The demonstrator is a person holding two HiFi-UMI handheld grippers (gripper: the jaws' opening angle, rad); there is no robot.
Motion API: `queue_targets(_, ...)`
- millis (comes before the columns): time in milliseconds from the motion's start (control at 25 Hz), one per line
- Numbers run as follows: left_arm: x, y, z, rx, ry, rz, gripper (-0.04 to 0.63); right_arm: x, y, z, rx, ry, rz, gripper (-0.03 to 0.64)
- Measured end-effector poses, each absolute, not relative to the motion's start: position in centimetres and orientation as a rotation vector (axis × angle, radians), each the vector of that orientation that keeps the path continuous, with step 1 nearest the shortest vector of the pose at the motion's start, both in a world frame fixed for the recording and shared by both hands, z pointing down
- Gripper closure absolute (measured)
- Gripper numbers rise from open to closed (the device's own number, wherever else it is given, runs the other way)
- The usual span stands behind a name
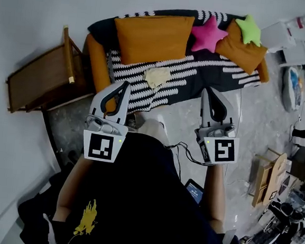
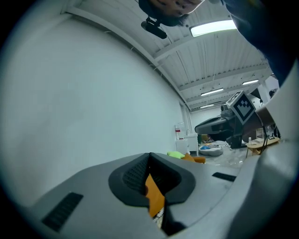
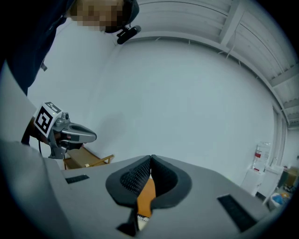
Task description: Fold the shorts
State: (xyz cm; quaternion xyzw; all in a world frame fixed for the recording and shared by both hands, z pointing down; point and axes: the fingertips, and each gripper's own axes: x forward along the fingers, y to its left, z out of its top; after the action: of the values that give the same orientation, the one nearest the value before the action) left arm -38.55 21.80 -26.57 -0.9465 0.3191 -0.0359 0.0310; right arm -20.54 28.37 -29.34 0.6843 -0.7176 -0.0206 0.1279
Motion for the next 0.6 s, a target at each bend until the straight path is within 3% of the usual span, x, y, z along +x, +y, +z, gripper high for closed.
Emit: queue_targets(600,-37.1,23.7,-25.8,-3.047,0.949,-0.003,0.583,-20.0,28.0,-30.4,1.968,-2.082,-0.078,0.601)
